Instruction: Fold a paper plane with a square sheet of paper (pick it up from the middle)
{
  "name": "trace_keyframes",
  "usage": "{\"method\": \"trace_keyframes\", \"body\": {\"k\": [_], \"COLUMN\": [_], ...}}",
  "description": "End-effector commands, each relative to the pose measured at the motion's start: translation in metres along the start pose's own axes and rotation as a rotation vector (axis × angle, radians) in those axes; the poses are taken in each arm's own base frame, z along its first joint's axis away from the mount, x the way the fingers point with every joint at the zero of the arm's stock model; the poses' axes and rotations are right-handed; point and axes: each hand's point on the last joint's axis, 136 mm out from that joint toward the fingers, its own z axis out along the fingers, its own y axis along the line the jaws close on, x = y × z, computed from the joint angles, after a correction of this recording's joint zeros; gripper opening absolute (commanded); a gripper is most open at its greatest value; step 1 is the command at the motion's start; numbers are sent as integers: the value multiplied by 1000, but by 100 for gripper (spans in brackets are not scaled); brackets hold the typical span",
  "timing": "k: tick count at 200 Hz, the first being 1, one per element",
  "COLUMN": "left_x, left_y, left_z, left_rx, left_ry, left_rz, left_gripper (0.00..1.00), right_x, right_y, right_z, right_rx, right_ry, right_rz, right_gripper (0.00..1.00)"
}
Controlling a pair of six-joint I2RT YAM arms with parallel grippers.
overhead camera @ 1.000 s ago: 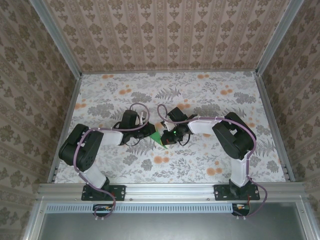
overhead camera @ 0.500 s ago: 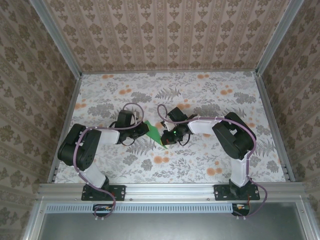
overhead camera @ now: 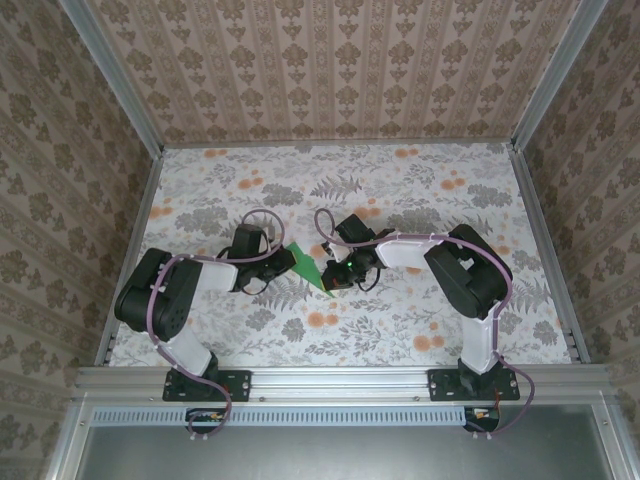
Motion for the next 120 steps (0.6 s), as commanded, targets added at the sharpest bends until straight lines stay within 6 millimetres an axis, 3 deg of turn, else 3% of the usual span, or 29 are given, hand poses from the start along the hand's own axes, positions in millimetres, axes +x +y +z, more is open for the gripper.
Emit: {"method": "trace_keyframes", "body": {"k": [1,40,76,95,120], "left_x": [4,-4,-27,-41,-50], "left_y": [37,51,53,43,13], "left_z": [-7,-16,-33,-43,-55], "left_rx": [-117,-142,-161,-151,-79], "left_ry": [-15,-38,-77,-99,-123], "left_rz": [-67,-94,-67,-28,46], "left_gripper": [7,7,7,7,7], "right_x": [41,45,46,46,45], "right_y": [-51,-54,-55,-54,-52], "right_z": [16,17,18,18,17], "right_rx": [185,196,199,195,189], "right_ry": [129,141,150,149,147], "right_rz": [95,104,103,101,100], "right_gripper": [0,0,0,0,0]}}
